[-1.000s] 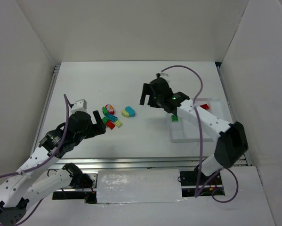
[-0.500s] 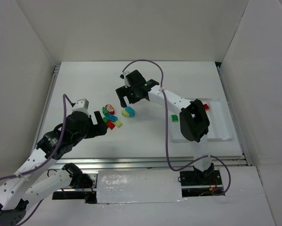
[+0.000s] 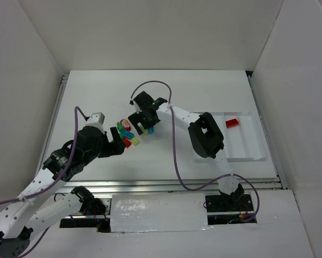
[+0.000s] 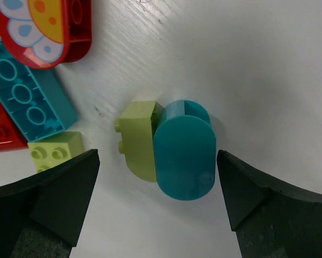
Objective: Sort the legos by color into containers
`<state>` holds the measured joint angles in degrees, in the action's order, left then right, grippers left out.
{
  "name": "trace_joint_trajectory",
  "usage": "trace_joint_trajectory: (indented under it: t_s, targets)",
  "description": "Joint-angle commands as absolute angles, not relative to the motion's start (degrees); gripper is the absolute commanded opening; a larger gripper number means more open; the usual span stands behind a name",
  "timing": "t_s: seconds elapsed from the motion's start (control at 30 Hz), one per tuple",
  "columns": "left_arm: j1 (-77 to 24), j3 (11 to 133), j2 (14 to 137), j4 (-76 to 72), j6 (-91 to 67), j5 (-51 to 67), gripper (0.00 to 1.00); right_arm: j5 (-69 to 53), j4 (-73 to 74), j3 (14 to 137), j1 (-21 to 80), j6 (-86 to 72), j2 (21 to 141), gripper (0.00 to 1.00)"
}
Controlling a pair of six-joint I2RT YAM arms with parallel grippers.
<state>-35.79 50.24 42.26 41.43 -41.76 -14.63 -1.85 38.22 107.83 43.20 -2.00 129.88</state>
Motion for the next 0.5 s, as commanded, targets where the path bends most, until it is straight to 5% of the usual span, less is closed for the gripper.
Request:
trace_joint_trajectory:
  t_s: [0.0, 0.23, 0.47]
  targets:
    - [-35.60, 50.27, 42.54, 38.41, -39.90, -13.45, 0.99, 1.49, 39.82, 110.92, 44.21, -1.58, 131.31, 0.96]
    - [-35.60, 49.66, 43.15, 37.62, -39.90, -13.62, 0.99, 4.04, 35.95, 108.03, 44.21, -3.51, 129.91, 0.53]
    - [-35.60, 49.48, 42.89, 37.79, -42.36, -15.46, 0.99, 1.77, 27.27, 96.70, 44.38, -4.22, 119.72, 0.37]
